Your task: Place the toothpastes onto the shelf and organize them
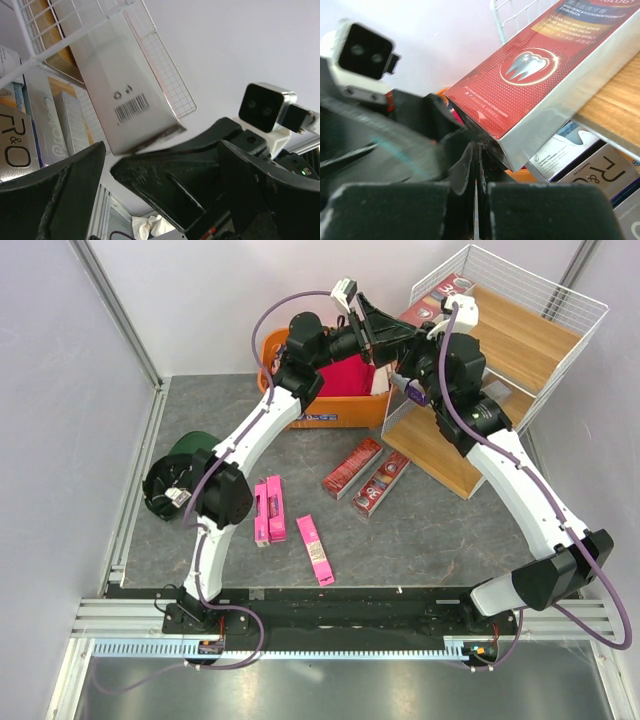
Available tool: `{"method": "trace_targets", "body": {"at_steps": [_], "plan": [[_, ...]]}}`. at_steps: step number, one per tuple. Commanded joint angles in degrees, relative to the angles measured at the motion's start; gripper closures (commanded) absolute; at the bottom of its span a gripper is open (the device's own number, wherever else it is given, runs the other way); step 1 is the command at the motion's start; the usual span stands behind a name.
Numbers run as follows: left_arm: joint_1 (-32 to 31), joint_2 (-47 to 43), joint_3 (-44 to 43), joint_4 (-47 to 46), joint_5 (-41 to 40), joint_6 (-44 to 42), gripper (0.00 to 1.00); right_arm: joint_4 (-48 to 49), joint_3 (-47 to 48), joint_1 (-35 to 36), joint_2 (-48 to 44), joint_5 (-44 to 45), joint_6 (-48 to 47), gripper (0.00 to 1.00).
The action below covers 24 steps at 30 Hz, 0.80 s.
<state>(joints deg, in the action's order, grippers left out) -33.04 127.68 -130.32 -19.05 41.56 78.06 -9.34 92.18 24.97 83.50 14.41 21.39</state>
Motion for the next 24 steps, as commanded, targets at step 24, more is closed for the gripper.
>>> {"method": "trace_targets", "body": {"at_steps": [24], "plan": [[-0.63, -37.15, 42.16, 29.14, -21.94, -46.39, 0.00, 2.32, 3.09, -3.88, -0.27, -9.66, 1.73, 1.00]]}}
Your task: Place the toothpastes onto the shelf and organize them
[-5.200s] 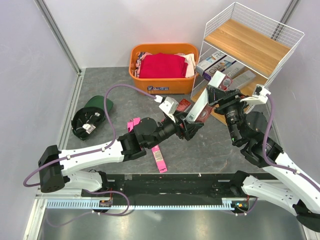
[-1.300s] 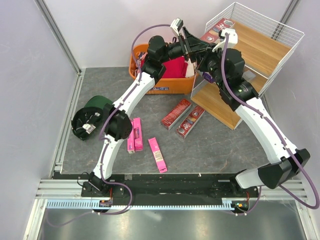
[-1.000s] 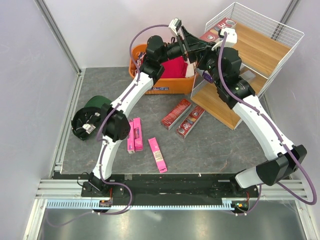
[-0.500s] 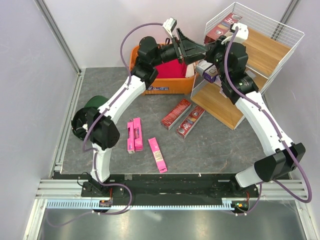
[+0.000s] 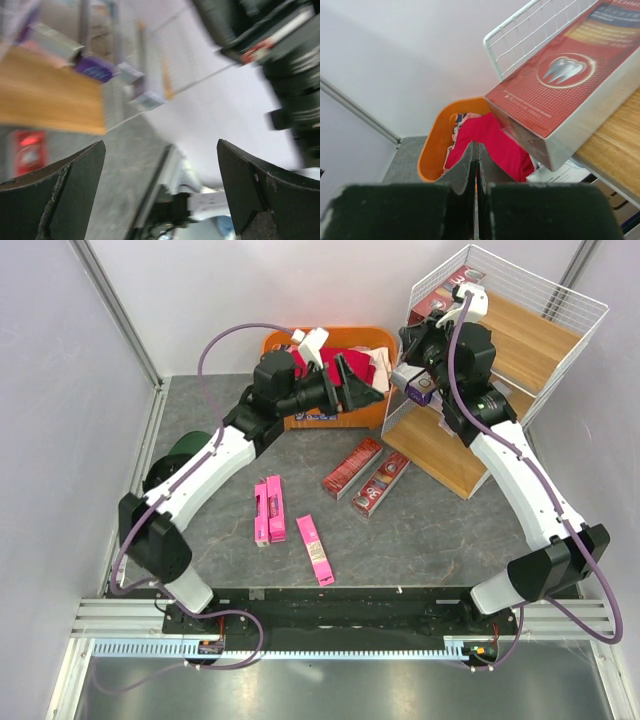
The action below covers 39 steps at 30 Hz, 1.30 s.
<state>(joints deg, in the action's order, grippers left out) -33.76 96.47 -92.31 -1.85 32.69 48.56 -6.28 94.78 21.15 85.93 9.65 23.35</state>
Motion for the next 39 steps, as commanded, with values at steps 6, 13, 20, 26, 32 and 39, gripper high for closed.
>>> {"method": "trace_targets", "body": {"at_steps": [6, 13, 20, 26, 32, 39], "plan": [[0.01, -6.56, 12.24, 17.31, -25.64, -23.84, 0.00, -3.64, -1.53, 0.30, -5.33, -7.63, -0.42, 1.00], [-3.32, -0.59, 13.22, 21.88, -37.69, -31.85, 0.00, -4.88, -2.41, 0.39, -7.97, -11.32, 0.11, 1.00], [-7.20, 9.96, 8.38, 24.78, -43.14, -35.02, 0.00, -5.05, -3.20, 0.39, -9.46, -13.60, 1.08, 1.00], [-8.78, 17.96, 5.39, 25.14, -42.62, -34.85, 0.01, -5.23, -4.34, 0.39, -10.43, -13.87, 1.17, 1.00], [-9.40, 22.71, 4.16, 25.14, -43.23, -34.32, 0.04, -5.32, -4.78, 0.39, -10.87, -14.13, 0.99, 0.99], [-9.40, 22.98, 5.74, 22.86, -39.99, -34.05, 0.47, -5.41, -6.10, 0.39, -11.49, -14.57, 1.17, 0.96]]}}
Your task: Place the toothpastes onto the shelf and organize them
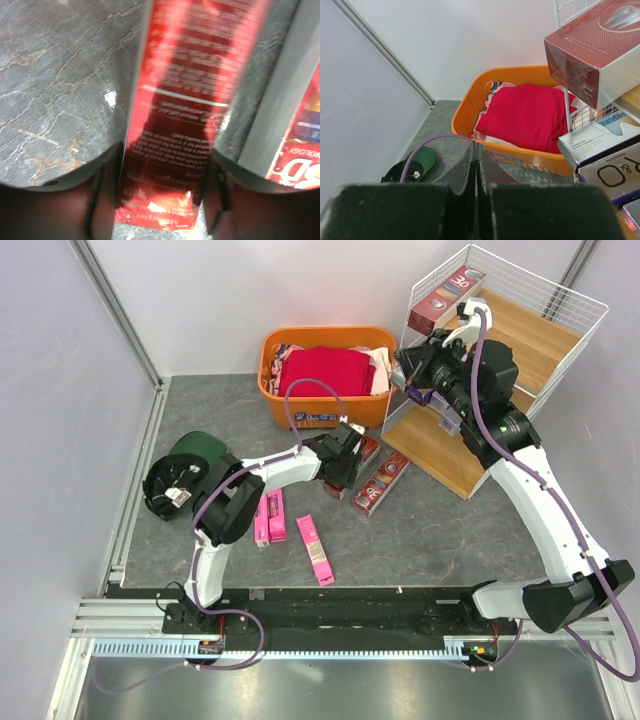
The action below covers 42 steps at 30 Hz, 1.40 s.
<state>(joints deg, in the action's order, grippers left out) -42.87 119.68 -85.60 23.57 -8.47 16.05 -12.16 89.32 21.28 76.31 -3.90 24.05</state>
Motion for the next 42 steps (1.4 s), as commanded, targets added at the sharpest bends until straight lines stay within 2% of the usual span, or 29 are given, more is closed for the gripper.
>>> {"method": "trace_targets", "body": {"at_steps": [1, 3, 8, 14, 23, 27, 36, 40, 42], "plan": [[-0.28, -0.76, -0.45, -3.00, 1.17, -1.20, 0.50, 0.47, -0.72, 0.08, -2.13, -1.11, 0.47, 0.96], [-0.37, -3.29, 1.57, -4.58, 1.17, -0.85, 0.51, 0.21, -1.16, 0.25, -2.40, -1.20, 0.47, 0.89], [-0.46, -11.82, 7.01, -7.66, 0.82, 0.03, 0.52, 0.30, -2.83, 0.26, -3.10, -1.72, 0.73, 0.63], [-2.04, -26.23, 11.68, -8.72, -1.46, 1.08, 0.53, 0.65, -4.50, 0.26, -3.01, -4.00, 1.87, 0.43], [-3.09, -43.89, 13.27, -11.35, -0.06, 2.23, 0.54, 1.53, -5.56, 0.26, -2.31, -7.43, 3.98, 0.26], [-3.36, -48.30, 12.83, -12.59, 1.87, 2.75, 0.55, 2.84, -5.73, 0.26, -1.61, -10.42, 5.82, 0.19], [-4.50, -47.88, 9.84, -12.76, 2.93, 2.23, 0.56, 9.00, -7.93, 0.43, -0.64, -19.03, 11.72, 0.13], [-4.50, -46.91, 8.96, -13.20, 2.93, 2.40, 0.56, 9.97, -8.90, 0.78, -1.43, -20.36, 12.16, 0.02], [-4.59, -46.73, 8.88, -14.25, 3.98, 2.67, 0.56, 9.97, -9.16, 0.96, -1.34, -20.27, 12.24, 0.02]]}}
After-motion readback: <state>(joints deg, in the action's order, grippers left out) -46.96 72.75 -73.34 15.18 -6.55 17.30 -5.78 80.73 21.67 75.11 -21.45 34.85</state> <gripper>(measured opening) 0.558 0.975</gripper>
